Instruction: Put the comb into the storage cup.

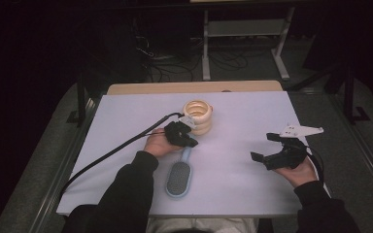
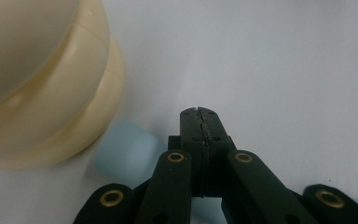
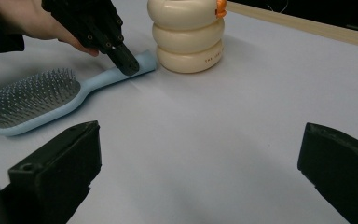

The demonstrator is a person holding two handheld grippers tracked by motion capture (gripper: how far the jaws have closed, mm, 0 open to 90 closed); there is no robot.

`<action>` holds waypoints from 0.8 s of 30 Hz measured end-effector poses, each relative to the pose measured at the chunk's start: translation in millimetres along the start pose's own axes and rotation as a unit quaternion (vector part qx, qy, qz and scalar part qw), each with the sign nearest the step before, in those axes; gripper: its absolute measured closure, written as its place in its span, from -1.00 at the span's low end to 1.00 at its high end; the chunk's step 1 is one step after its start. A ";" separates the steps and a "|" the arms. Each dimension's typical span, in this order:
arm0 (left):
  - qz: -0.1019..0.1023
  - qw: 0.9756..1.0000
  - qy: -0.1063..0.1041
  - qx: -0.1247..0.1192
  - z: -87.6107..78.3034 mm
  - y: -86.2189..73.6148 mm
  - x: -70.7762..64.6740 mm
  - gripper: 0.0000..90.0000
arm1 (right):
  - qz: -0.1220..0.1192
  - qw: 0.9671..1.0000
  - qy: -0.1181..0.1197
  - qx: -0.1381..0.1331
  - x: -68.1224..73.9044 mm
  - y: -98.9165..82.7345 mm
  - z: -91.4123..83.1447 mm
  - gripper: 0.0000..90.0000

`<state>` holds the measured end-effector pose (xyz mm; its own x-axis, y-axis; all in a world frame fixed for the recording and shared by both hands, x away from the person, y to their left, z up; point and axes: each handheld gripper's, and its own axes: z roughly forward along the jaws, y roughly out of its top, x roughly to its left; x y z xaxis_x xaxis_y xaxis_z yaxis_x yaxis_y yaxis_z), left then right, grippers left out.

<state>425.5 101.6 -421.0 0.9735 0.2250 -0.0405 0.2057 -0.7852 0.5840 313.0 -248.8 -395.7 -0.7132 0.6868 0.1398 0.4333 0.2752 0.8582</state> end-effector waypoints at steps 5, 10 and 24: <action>0.000 1.000 0.013 0.011 -0.1 -1.0 2.5 1.00 | -0.001 1.000 -0.001 0.001 0.1 -0.1 0.2 -1.00; 0.003 0.999 0.019 0.032 0.0 -3.9 4.1 1.00 | -0.002 1.000 -0.003 0.004 0.1 -0.2 0.9 -1.00; 0.005 0.997 0.033 0.066 -6.2 -11.0 5.9 1.00 | -0.001 1.000 -0.005 0.004 -0.2 -0.5 0.1 -1.00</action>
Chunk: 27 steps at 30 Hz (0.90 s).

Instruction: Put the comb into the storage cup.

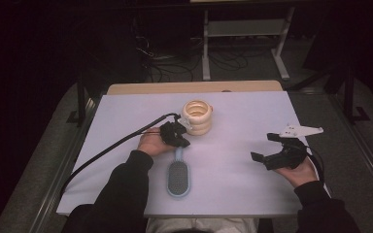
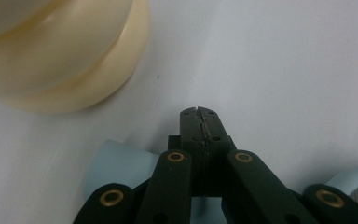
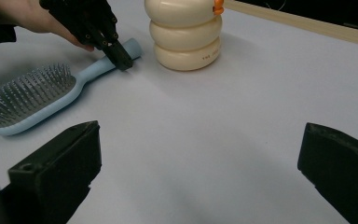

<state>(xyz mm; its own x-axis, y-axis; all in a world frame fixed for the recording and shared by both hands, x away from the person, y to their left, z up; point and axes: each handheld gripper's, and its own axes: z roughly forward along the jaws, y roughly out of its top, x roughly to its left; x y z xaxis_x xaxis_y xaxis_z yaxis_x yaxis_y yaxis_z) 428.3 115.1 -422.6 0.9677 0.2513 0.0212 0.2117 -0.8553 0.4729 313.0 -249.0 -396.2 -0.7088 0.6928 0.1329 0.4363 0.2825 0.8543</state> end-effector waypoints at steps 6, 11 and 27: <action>-0.013 1.000 0.004 -0.014 -6.2 -13.1 1.7 1.00 | -0.001 1.000 0.000 0.002 0.6 -0.3 0.1 -1.00; -0.023 1.000 0.012 -0.013 -15.7 -27.5 3.1 1.00 | -0.001 1.000 -0.001 0.004 0.6 -0.7 0.4 -1.00; -0.021 0.999 0.026 -0.014 -41.1 -52.6 -7.1 1.00 | -0.002 1.000 -0.003 0.007 1.6 -1.1 0.5 -1.00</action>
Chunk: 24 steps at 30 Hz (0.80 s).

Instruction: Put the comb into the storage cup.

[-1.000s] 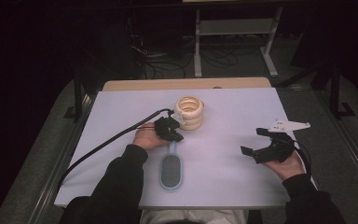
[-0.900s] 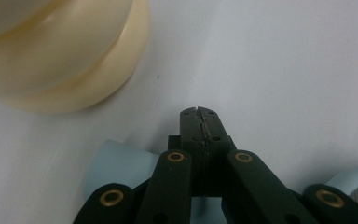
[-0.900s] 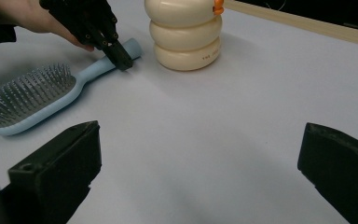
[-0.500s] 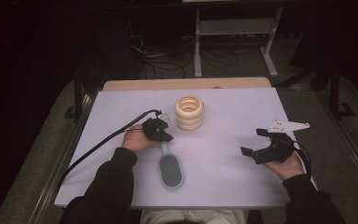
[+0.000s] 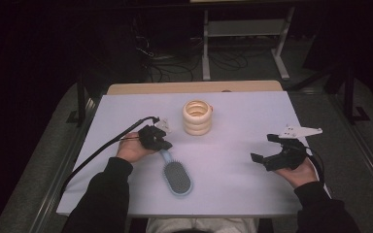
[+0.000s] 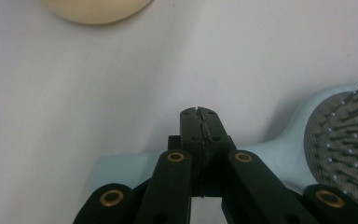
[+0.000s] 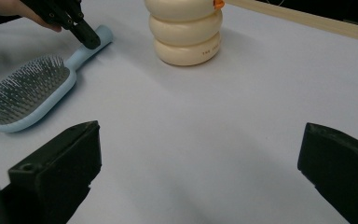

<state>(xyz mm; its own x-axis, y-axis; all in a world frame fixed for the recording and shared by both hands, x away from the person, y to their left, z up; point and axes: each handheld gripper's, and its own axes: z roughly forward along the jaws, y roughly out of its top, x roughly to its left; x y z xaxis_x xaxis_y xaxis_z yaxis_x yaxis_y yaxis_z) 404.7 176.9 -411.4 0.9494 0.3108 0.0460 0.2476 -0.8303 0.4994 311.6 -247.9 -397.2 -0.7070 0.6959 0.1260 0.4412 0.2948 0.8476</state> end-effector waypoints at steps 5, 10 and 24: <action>-0.004 1.000 0.004 0.003 -6.3 -10.6 -0.4 1.00 | 0.000 1.000 0.000 0.001 0.3 0.0 0.2 -1.00; -0.009 1.000 0.008 0.001 -13.2 -19.5 -3.9 1.00 | -0.005 1.000 0.001 0.006 1.8 0.1 1.4 -1.00; -0.002 1.000 0.013 0.018 -23.0 -33.8 -14.9 1.00 | -0.005 1.000 0.001 0.007 2.0 -0.1 1.5 -1.00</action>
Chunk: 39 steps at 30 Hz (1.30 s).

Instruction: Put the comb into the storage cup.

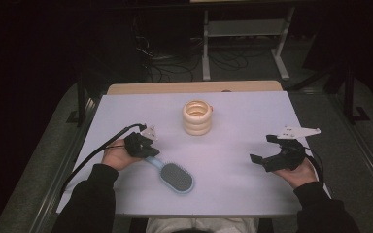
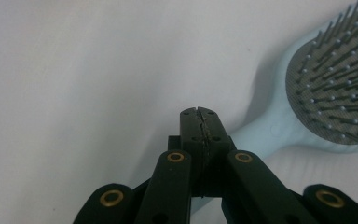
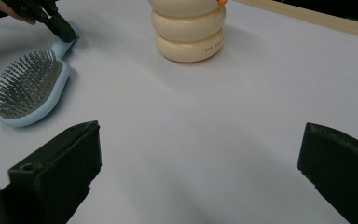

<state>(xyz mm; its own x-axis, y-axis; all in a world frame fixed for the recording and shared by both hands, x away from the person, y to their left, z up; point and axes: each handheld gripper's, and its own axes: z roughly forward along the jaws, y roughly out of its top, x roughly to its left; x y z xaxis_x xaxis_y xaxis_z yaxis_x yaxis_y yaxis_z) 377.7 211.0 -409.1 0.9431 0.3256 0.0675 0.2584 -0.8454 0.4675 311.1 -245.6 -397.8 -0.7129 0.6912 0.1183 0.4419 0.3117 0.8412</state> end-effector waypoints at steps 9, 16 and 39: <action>0.010 1.000 -0.002 0.001 -2.1 -7.0 -8.3 1.00 | 0.001 1.000 0.000 0.000 0.2 0.1 0.0 -1.00; 0.026 0.999 -0.005 0.017 0.6 -8.4 -18.2 1.00 | 0.001 1.000 0.000 0.000 0.1 0.0 -0.2 -1.00; 0.023 1.000 -0.014 0.005 -10.3 -22.1 -43.9 1.00 | 0.001 1.000 0.001 0.003 0.6 -0.2 0.5 -1.00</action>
<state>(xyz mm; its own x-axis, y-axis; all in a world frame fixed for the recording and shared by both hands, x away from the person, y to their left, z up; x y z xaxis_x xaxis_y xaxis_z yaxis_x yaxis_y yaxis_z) 328.4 219.8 -413.3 0.9596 0.2743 0.0633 0.2167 -0.8633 0.4557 310.8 -244.9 -398.2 -0.7130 0.6908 0.1201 0.4462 0.3149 0.8377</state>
